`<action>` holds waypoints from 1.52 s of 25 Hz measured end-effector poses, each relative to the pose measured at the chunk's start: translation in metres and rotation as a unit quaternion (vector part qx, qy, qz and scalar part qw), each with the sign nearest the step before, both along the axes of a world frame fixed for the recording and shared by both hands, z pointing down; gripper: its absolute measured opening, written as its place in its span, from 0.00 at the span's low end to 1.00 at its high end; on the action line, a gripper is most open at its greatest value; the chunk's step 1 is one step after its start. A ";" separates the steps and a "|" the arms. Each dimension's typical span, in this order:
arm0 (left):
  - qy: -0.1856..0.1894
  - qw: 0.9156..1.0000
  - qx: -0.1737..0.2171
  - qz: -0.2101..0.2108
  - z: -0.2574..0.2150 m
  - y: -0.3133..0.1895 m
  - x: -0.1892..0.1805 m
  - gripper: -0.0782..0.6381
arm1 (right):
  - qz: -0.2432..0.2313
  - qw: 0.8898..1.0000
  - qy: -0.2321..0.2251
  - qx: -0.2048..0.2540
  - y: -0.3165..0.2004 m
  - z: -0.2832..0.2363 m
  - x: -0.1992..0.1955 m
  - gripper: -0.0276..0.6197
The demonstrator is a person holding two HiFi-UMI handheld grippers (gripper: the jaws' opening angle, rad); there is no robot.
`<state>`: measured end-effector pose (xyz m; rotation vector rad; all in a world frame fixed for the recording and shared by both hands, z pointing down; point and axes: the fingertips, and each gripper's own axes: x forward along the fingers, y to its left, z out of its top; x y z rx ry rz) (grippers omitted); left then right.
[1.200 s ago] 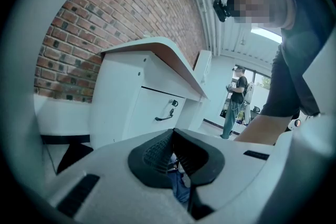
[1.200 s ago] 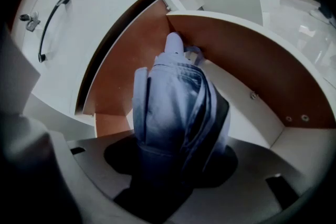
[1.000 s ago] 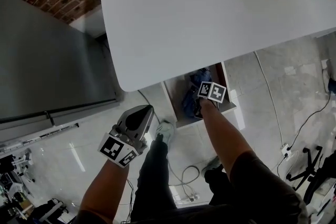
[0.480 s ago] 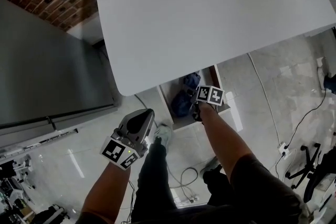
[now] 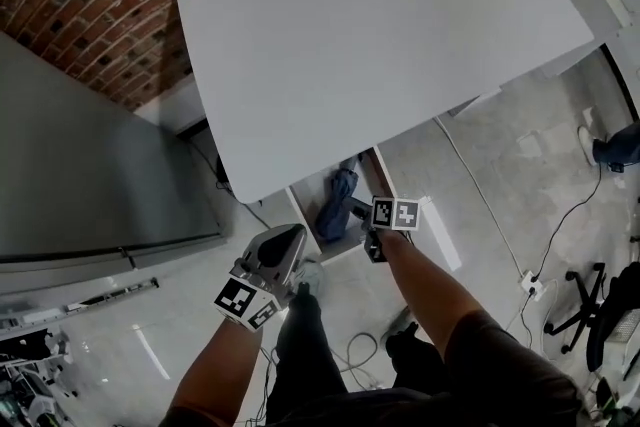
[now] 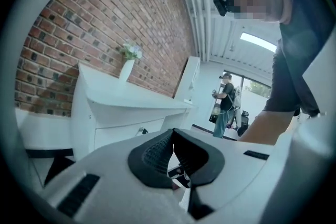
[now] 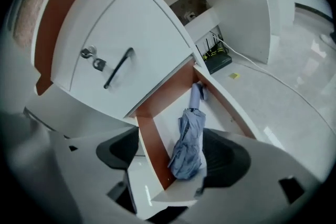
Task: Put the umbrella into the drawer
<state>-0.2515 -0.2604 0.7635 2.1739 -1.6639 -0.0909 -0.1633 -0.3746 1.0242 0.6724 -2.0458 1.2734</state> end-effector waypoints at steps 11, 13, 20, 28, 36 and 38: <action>0.001 0.997 0.016 0.075 -0.114 -0.028 0.087 0.12 | -0.005 0.997 0.003 0.075 -0.025 -0.164 0.103 0.56; 0.001 0.996 0.014 0.091 -0.131 -0.035 0.101 0.12 | 0.001 0.996 0.001 0.088 -0.031 -0.195 0.119 0.54; -0.034 0.988 0.017 0.149 -0.205 -0.051 0.155 0.12 | 0.007 0.990 -0.018 0.138 -0.030 -0.307 0.179 0.45; -0.040 0.980 0.037 0.193 -0.283 -0.058 0.201 0.12 | -0.006 0.971 -0.067 0.230 -0.024 -0.437 0.248 0.34; -0.062 0.972 0.071 0.214 -0.343 -0.070 0.231 0.12 | 0.018 0.941 -0.079 0.330 -0.034 -0.541 0.333 0.21; -0.060 0.971 0.080 0.219 -0.355 -0.071 0.238 0.12 | 0.033 0.933 -0.086 0.349 -0.034 -0.561 0.348 0.16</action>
